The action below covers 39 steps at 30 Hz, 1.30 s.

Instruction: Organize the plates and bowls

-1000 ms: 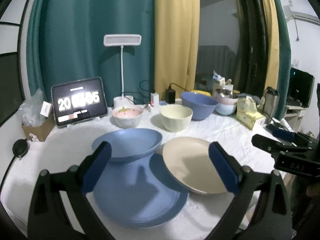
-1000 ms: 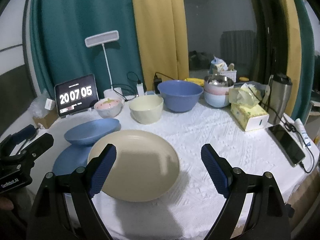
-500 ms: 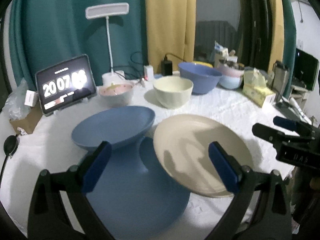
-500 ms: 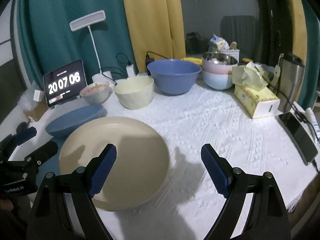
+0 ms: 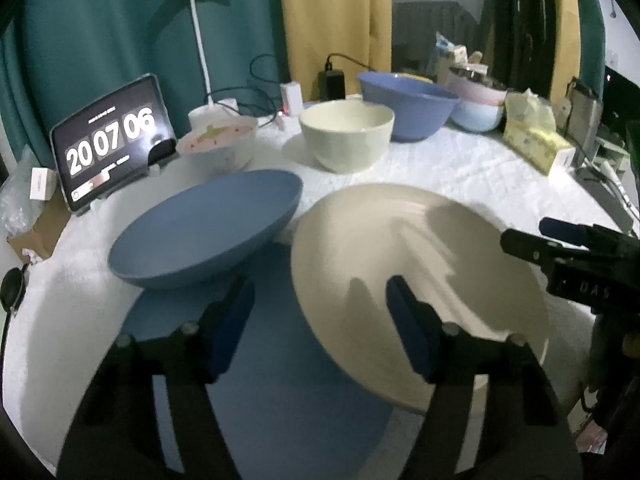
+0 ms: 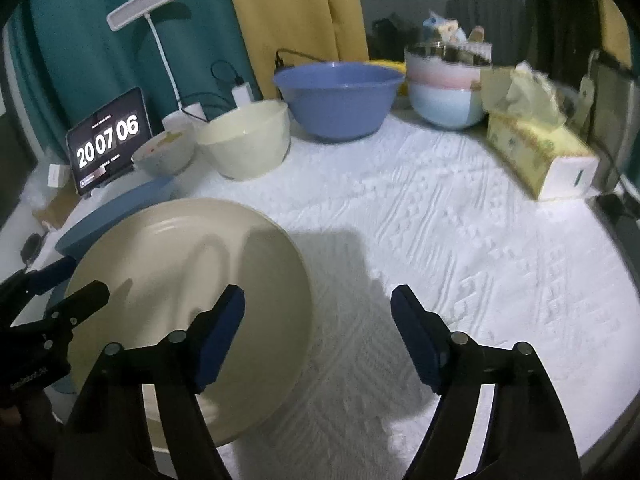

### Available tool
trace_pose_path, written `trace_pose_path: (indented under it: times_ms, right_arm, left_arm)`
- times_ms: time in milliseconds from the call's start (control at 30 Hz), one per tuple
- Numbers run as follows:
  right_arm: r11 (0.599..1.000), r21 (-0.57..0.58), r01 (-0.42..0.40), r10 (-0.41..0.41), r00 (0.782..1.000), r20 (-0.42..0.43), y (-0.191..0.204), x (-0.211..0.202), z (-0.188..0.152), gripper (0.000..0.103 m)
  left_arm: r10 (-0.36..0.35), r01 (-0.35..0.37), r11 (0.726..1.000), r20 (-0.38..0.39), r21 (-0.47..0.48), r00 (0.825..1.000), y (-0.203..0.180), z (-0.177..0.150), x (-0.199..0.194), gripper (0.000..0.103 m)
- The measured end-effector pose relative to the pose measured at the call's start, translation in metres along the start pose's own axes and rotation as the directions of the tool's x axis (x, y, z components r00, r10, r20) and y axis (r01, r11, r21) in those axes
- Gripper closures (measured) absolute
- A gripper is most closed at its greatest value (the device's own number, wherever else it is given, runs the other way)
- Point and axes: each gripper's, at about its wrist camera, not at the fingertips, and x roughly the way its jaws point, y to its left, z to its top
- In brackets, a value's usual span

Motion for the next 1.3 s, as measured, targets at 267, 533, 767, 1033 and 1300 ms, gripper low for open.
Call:
trace_pose_path:
  times_ms: [267,533,767,1033,1300]
  right_arm:
    - [0.999,-0.001,-0.034,0.034,0.998,-0.059,-0.002,0.016,-0.001,0.058]
    - [1.000,-0.009,-0.025,0.025,0.998,-0.058,-0.002,0.017,-0.001,0.085]
    - [1.000,0.017,-0.016,0.017,0.999,-0.030,-0.009,0.009,0.004,0.085]
    - [0.999,0.039,0.027,-0.027,1.000,0.003,-0.029,0.002,0.015,0.085]
    - [0.995,0.068,0.075,-0.076,0.997,0.003,-0.051,0.006,0.023,0.085]
  left_arm:
    - [0.001,-0.001,1.000,-0.045,0.005,0.999,-0.003,-0.002,0.016,0.057]
    - [-0.015,0.016,1.000,-0.047,0.019,0.999,-0.014,0.001,0.017,0.066]
    - [-0.022,0.023,0.999,-0.031,0.029,0.999,-0.023,0.008,0.014,0.067]
    - [-0.058,0.059,0.997,-0.027,0.059,0.998,-0.043,0.020,0.023,0.067]
    - [-0.094,0.099,0.991,-0.053,0.090,0.994,-0.063,0.031,0.042,0.067]
